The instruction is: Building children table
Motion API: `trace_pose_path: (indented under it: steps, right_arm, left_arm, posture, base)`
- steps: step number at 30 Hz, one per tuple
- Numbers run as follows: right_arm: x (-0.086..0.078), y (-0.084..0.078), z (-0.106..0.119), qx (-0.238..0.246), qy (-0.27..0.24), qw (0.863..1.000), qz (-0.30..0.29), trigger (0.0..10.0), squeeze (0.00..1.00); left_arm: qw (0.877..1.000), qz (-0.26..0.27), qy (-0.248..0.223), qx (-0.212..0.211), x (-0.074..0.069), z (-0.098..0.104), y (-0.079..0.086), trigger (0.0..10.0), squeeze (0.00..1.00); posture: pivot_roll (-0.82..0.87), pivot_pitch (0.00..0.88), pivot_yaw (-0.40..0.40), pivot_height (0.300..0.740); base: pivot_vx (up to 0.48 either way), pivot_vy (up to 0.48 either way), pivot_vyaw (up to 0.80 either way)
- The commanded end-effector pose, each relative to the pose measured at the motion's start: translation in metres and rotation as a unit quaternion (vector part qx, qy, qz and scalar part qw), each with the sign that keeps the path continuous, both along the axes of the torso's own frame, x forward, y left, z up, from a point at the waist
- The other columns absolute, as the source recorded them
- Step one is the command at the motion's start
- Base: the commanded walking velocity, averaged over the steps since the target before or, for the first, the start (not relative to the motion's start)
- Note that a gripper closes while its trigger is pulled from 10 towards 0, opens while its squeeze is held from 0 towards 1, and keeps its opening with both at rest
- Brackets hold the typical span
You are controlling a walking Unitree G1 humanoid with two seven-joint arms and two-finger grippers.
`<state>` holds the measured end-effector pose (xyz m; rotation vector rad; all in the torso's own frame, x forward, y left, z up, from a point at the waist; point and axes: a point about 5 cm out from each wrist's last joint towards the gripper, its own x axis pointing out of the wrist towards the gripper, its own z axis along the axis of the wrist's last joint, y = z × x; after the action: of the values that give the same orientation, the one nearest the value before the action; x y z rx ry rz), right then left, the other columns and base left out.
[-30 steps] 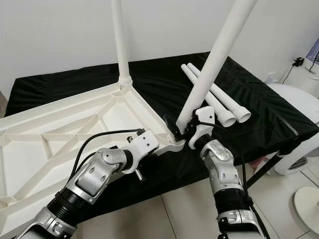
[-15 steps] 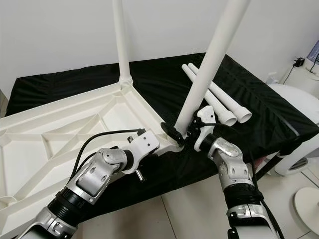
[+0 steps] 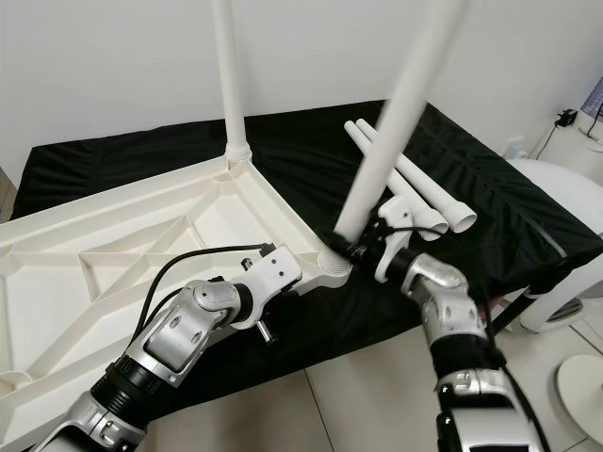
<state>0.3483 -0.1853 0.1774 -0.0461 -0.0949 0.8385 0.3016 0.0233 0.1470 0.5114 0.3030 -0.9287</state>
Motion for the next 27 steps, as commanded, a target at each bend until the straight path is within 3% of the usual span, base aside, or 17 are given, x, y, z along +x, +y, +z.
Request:
trace_pose_path:
  steps: [1, 7, 8, 15, 27]
  right_arm:
    - [0.003, -0.002, 0.001, 0.012, 0.008, 1.0, -0.003, 0.0, 0.0]
    - [0.007, -0.004, 0.0, 0.013, 0.024, 1.0, -0.013, 0.4, 0.0]
    - [0.008, -0.004, -0.001, 0.005, 0.027, 0.999, -0.019, 10.0, 0.0]
    - [0.013, -0.004, -0.003, -0.027, 0.056, 0.998, -0.017, 10.0, 0.0]
    - [0.014, 0.004, -0.007, -0.074, 0.052, 0.996, 0.001, 10.0, 0.0]
  left_arm:
    - [0.999, 0.03, -0.041, -0.008, 0.003, 0.012, 0.003, 10.0, 0.0]
    - [0.999, 0.031, -0.041, -0.008, 0.003, 0.012, 0.003, 10.0, 0.0]
    - [0.999, 0.032, -0.041, -0.008, 0.003, 0.012, 0.003, 10.0, 0.0]
    - [0.999, 0.032, -0.042, -0.008, 0.003, 0.013, 0.003, 10.0, 0.0]
    - [0.998, 0.04, -0.043, -0.013, 0.003, 0.014, 0.004, 10.0, 0.0]
  posture:
    - [-0.07, 0.072, 0.011, 0.74]
    - [-0.07, 0.07, 0.01, 0.74]
    - [-0.07, 0.07, 0.01, 0.74]
    - [-0.07, 0.067, 0.009, 0.74]
    - [-0.06, 0.077, -0.005, 0.74]
  base:
    - [0.0, 0.0, 0.0]
    - [0.0, 0.0, 0.0]
    - [0.0, 0.0, 0.0]
    - [0.0, 0.0, 0.0]
    - [0.0, 0.0, 0.0]
